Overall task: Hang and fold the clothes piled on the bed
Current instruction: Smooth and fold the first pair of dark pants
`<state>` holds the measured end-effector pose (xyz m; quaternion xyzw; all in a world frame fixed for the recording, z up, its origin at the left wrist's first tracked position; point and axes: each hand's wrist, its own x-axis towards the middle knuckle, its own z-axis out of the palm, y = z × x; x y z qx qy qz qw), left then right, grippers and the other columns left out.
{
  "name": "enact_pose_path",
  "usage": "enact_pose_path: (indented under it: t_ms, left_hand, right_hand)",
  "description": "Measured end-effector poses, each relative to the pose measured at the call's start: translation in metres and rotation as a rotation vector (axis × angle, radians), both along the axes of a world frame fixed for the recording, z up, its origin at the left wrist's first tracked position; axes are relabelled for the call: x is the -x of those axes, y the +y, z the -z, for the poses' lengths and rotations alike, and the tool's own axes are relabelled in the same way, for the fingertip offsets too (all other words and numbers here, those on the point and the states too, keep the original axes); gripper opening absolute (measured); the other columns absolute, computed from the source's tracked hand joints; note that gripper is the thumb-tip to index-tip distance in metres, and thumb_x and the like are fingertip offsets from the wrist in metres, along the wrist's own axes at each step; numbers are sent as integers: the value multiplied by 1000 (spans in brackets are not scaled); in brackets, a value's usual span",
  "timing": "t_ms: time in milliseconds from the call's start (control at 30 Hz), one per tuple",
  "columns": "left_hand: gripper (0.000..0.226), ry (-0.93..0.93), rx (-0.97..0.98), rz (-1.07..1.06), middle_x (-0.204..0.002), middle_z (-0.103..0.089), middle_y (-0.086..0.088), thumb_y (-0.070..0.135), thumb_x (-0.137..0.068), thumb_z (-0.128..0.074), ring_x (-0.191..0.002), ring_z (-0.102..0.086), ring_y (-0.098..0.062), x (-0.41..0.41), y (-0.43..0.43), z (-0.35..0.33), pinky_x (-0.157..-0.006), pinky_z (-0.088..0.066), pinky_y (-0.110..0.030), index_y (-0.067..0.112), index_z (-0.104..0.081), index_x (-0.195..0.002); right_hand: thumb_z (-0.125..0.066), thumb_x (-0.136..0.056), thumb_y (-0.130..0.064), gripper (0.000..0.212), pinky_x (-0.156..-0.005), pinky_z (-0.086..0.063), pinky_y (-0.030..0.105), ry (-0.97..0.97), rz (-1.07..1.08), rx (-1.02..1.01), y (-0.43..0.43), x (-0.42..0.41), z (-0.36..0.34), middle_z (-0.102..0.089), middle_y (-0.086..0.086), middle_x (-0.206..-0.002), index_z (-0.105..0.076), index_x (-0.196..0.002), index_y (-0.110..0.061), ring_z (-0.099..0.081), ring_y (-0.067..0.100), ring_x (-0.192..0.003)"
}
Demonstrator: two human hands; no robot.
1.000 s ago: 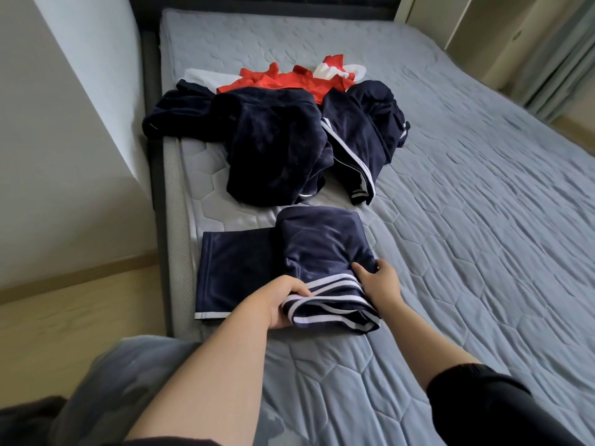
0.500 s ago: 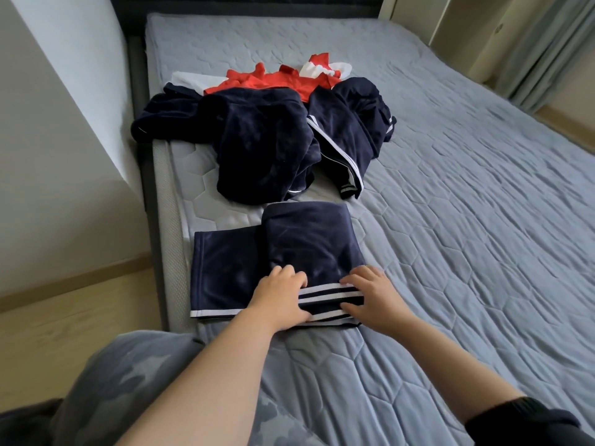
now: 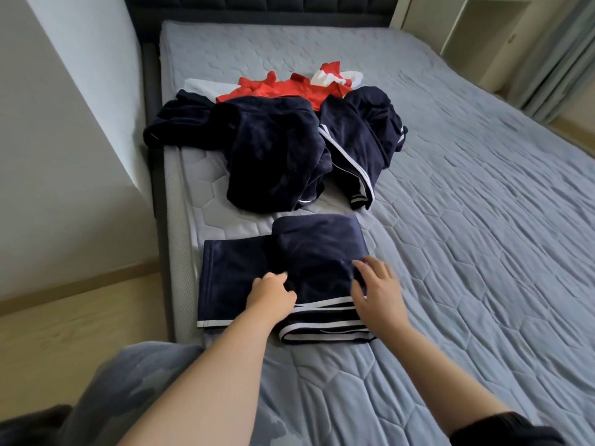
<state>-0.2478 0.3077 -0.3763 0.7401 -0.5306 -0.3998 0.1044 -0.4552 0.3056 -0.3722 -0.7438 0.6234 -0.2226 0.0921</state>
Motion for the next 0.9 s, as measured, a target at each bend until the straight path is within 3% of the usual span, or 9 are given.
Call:
enact_pose_path:
  t_ms: [67,133,200,267,400,500,633,800,900]
  left_hand:
    - [47,-115,43,-69,-145,-37,3,24,-93,-45,-129,-34,-22,-2,-2,1,-102,-38,-36,29,-45,-140]
    - [42,-258,129,-252,-146,-34,1,26,-91,-51,-130,-31,-23,-13,-6,-3,-103,-33,-38,28,-52,-133]
    - [51,-253,119,-450,-152,-25,-5,24,-88,-56,-137,-23,-27,-28,-11,-7,-109,-27,-43,23,-45,-138]
    - [63,-180,60,-596,-155,-19,-8,20,-85,-58,-141,-18,-29,-37,-14,-8,-113,-24,-45,18,-34,-144]
    - [74,-202,22,-637,-156,-17,-10,19,-83,-58,-141,-19,-30,-44,-15,0,-113,-23,-44,15,-22,-148]
    - [79,-203,1,-660,-156,-18,-9,21,-83,-59,-141,-19,-28,-47,-18,4,-113,-23,-43,15,-16,-149]
    - [67,-197,-59,-737,-143,-39,-13,28,-81,-65,-130,-37,-30,-59,-23,1,-104,-37,-44,11,-35,-139]
    - [56,109,-127,-704,-123,-60,-16,31,-83,-71,-109,-58,-34,-88,-34,-5,-85,-46,-34,2,-51,-125]
    - [64,261,-197,-663,-134,-52,-19,24,-78,-78,-121,-51,-33,-100,-33,-11,-93,-42,-36,-2,-50,-130]
  right_hand:
    - [-61,-89,-14,42,-106,-36,47,38,-99,26,1,-21,-1,-48,16,-140,-57,-130,-6,-44,35,-129]
    - [-54,-93,-24,49,-116,-19,45,62,-155,-38,-4,-43,0,-33,11,-152,-46,-140,-13,-26,29,-142]
    - [-47,-96,-35,57,-118,-2,44,98,-186,-116,-13,-64,2,-15,7,-159,-31,-149,-21,-6,25,-147]
    - [-44,-94,-45,66,-116,5,49,171,-202,-160,-22,-80,7,-2,5,-161,-19,-152,-27,6,24,-148]
    - [-38,-88,-60,77,-113,6,58,292,-155,-291,-28,-93,34,15,1,-160,0,-151,-39,19,22,-145]
    - [-33,-84,-64,78,-112,5,60,313,-128,-290,-26,-96,49,17,1,-159,2,-150,-40,20,22,-145]
    - [-30,-82,-65,80,-112,4,61,325,-124,-276,-27,-96,53,17,2,-159,3,-150,-40,19,23,-145]
    - [-33,-85,-64,80,-112,5,61,331,-141,-314,-28,-97,48,18,2,-159,4,-151,-38,20,23,-145]
    - [-34,-86,-61,81,-110,10,61,367,-184,-290,-30,-101,40,20,4,-158,3,-152,-32,24,24,-144]
